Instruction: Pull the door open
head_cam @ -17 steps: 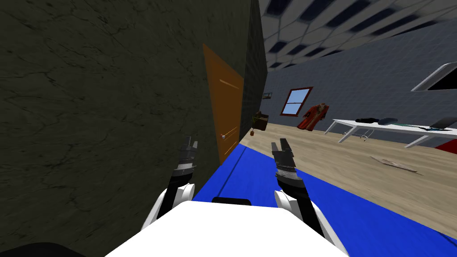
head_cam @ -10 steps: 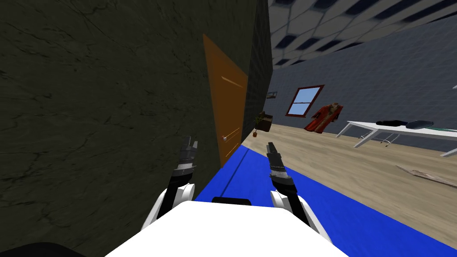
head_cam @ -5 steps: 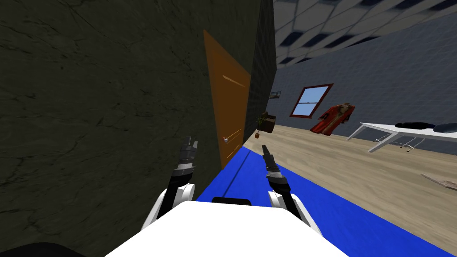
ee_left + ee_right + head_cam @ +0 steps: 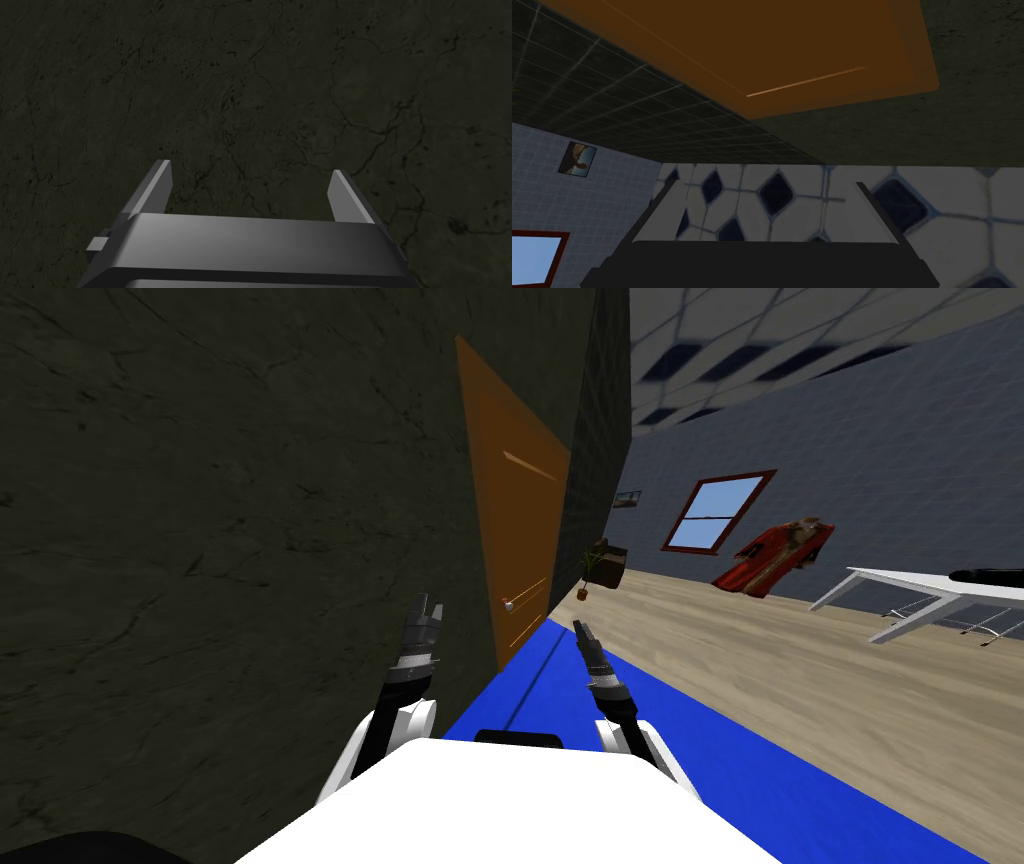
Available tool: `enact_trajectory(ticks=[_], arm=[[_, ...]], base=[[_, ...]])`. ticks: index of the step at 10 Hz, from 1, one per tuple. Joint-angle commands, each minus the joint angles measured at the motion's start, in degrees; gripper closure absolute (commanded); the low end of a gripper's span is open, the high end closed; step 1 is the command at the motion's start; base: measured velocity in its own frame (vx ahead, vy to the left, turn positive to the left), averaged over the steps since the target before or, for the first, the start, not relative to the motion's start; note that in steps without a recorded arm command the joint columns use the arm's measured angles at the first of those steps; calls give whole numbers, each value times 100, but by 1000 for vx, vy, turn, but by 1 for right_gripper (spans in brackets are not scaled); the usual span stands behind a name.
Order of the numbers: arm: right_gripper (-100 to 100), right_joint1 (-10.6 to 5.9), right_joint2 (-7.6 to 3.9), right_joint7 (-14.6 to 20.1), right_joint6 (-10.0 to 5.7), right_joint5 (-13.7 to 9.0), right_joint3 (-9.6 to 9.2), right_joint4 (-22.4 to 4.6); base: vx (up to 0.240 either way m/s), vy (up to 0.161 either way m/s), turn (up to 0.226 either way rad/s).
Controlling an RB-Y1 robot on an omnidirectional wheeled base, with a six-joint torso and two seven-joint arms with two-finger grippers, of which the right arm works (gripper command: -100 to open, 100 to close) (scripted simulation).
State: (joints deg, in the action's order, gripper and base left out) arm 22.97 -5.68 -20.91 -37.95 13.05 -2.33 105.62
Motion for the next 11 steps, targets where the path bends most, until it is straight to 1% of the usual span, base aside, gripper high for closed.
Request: enact_trajectory(ticks=[1,3,4,5,6,10,11], arm=[[-100,-89,-52,-212,-83,101,-48,-270],[-100,-190,-106,-468,-203,230,-113,-620],[-100,-241,-133,-597,-264,295,-146,-753],[-100,-293,-160,-729,-325,361,-179,-959],[-100,-293,-160,-729,-325,361,-179,-977],[-100,-500,-266,-1256,-572,625,-313,-1666],[-100,-552,-292,-1387,-634,692,-346,-1875]], base=[[99,-9,60],[99,-12,82],[90,-8,74],[91,-15,87],[67,-12,33],[80,-5,70],[110,-32,99]])
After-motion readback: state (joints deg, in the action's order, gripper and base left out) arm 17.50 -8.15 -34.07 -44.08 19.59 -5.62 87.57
